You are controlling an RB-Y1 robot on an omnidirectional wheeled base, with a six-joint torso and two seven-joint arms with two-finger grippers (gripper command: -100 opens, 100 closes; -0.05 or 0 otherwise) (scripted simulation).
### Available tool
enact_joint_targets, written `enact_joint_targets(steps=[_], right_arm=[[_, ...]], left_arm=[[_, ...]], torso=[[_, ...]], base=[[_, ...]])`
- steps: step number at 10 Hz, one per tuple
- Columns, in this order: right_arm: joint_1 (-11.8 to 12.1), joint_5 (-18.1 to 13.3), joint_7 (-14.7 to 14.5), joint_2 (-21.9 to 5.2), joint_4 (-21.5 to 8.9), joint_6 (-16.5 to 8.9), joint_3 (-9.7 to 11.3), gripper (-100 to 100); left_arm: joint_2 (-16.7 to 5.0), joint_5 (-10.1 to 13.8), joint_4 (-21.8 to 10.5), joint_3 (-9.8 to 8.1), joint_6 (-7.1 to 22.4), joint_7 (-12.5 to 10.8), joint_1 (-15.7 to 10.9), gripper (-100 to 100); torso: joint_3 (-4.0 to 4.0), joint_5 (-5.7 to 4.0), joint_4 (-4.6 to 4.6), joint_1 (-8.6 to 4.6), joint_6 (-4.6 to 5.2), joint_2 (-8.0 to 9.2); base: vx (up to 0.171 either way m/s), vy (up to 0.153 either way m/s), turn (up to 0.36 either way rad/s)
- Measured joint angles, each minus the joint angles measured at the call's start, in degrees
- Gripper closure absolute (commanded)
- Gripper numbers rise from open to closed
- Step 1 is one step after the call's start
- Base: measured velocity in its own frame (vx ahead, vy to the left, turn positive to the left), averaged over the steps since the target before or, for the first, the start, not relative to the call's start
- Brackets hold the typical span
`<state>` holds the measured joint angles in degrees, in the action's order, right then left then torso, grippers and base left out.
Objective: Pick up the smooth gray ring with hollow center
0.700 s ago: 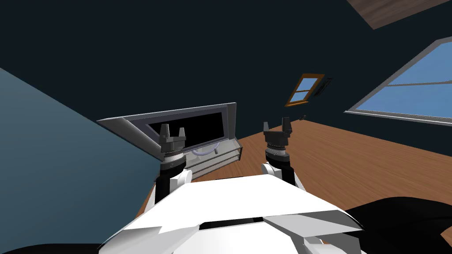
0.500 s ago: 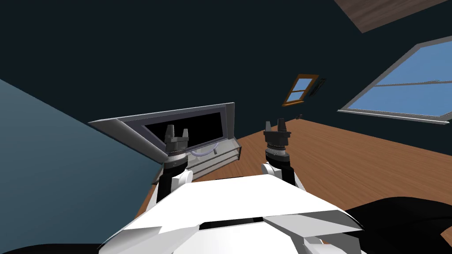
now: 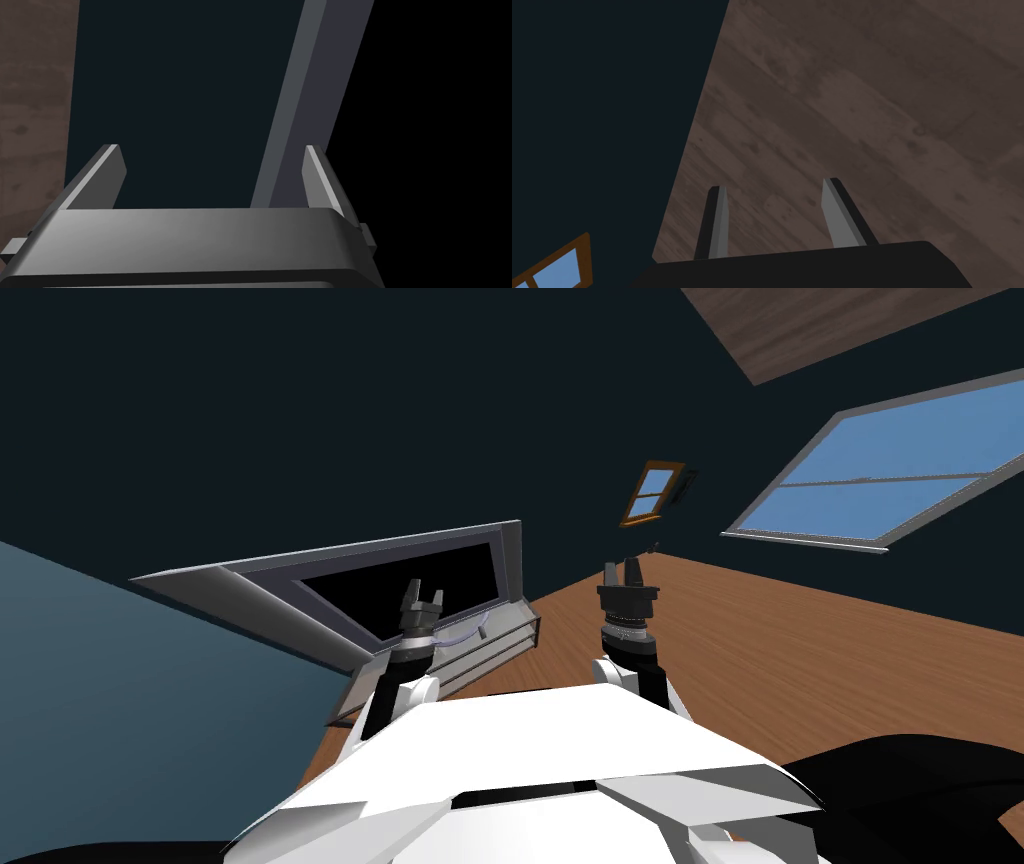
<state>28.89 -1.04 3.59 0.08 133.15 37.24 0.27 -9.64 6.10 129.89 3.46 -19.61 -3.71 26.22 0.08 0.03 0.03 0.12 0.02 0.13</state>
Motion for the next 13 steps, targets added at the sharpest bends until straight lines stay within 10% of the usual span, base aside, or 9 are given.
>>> enact_joint_targets(steps=[13], right_arm=[[0.0,0.0,0.0,0.0,0.0,0.0,0.0,0]], left_arm=[[-12.1,14.9,-17.9,10.22,16.1,-4.5,-2.7,-100]], torso=[[-0.06,0.02,-0.02,0.08,-0.02,-0.12]], base=[[-0.027,0.023,-0.187]])
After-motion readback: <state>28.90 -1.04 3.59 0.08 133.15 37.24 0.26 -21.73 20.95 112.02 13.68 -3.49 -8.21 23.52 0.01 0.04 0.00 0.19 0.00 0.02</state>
